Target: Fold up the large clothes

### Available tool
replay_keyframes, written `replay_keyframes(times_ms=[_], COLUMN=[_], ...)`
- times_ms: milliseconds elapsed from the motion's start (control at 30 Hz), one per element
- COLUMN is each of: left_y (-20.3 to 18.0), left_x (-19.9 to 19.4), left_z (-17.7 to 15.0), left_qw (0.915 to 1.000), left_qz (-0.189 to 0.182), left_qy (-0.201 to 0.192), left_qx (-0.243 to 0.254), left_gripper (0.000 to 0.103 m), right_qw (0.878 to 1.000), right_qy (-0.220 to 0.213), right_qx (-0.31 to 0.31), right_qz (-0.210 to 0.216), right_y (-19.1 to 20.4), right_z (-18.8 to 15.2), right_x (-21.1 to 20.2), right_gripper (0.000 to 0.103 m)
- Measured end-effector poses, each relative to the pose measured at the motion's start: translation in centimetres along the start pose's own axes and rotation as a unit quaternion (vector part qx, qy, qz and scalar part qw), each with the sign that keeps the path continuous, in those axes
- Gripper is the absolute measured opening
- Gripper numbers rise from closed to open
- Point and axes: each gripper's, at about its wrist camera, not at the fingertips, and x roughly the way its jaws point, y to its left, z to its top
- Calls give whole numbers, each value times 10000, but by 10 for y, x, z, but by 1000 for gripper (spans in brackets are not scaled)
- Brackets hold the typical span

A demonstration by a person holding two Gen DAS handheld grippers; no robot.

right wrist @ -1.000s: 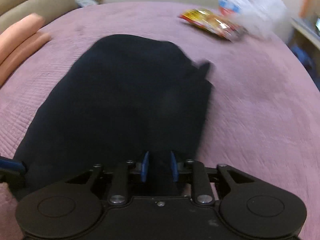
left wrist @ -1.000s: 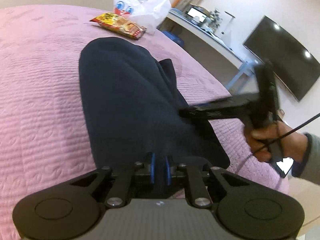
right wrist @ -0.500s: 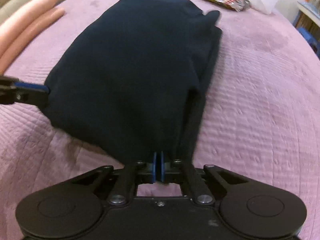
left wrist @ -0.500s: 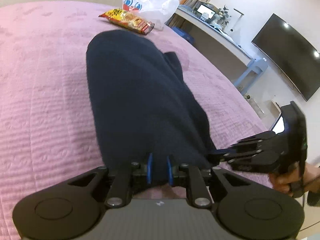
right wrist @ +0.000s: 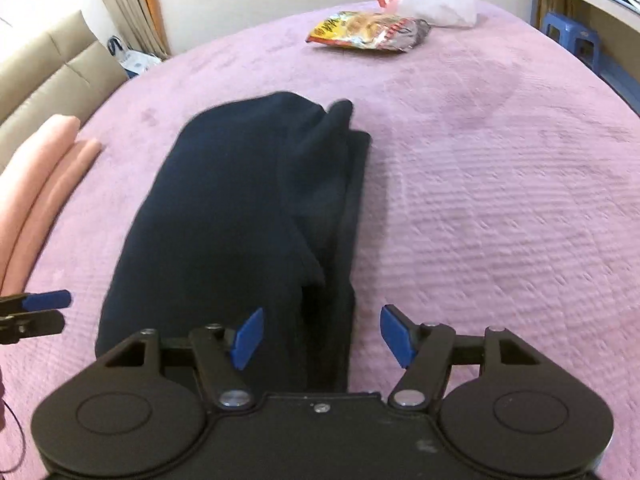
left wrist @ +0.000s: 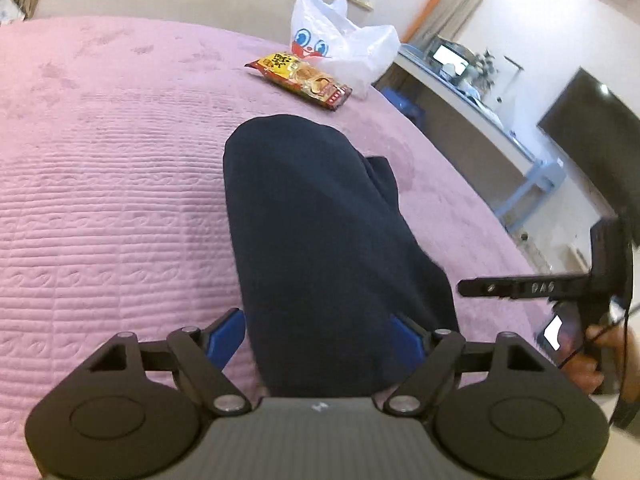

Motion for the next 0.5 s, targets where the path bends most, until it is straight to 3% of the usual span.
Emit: replay_keyframes(times_ms=[67,167,267,500], left_y=[1,-5,-9,-2], left_x=[13,30,46,71], left_z=[8,16,18,25], left_qw=[9999,9999,9992,9986], left_qz=[-57,143,376,432], left_qy=[24,27,109,309], left_qx=[-93,36,112,39], left_gripper=[80,80,79,80], right_qw=[10000,9999,9998,9996], right_qy=[-37,30,98,221], right_qx=[23,67,-21,182], right_qz=[58,97,-144,-82], right_y=[4,9,13,-2], right_z=[6,11,11,8], right_x=[11,31,44,64], right_gripper=[78,78,78,81])
